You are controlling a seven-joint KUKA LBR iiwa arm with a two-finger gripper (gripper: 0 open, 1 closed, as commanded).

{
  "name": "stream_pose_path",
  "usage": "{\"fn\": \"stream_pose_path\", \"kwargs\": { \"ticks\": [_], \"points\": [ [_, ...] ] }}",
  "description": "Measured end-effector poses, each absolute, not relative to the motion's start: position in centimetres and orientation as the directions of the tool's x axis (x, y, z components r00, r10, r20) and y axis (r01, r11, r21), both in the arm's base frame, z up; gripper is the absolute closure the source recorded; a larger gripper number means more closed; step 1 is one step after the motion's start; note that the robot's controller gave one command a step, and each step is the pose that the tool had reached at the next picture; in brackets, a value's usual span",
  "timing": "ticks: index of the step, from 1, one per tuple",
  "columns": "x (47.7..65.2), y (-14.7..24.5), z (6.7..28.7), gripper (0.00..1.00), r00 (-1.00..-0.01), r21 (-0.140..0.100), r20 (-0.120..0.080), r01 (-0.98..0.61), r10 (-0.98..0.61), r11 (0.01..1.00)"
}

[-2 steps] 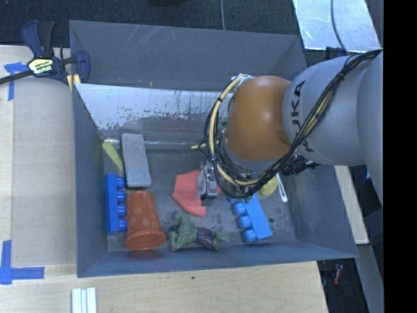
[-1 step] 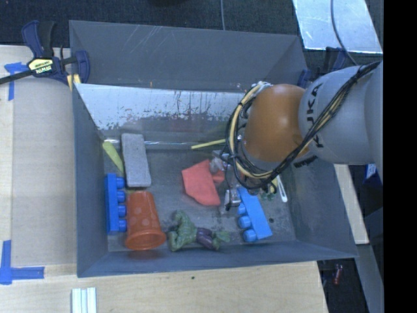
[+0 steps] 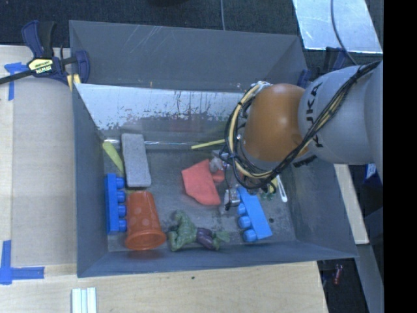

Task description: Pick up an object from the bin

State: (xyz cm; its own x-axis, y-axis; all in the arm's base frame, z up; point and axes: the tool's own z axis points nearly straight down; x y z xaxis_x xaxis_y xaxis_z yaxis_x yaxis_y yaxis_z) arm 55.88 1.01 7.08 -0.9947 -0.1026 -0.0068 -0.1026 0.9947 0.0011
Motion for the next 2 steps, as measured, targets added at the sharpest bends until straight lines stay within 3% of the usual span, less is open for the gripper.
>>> {"fn": "stream_pose_path", "kwargs": {
  "ticks": [2],
  "points": [
    [61.9, 0.7, 7.8, 0.00, -0.988, 0.002, 0.006, 0.155, 0.155, 0.988]
  ]
}}
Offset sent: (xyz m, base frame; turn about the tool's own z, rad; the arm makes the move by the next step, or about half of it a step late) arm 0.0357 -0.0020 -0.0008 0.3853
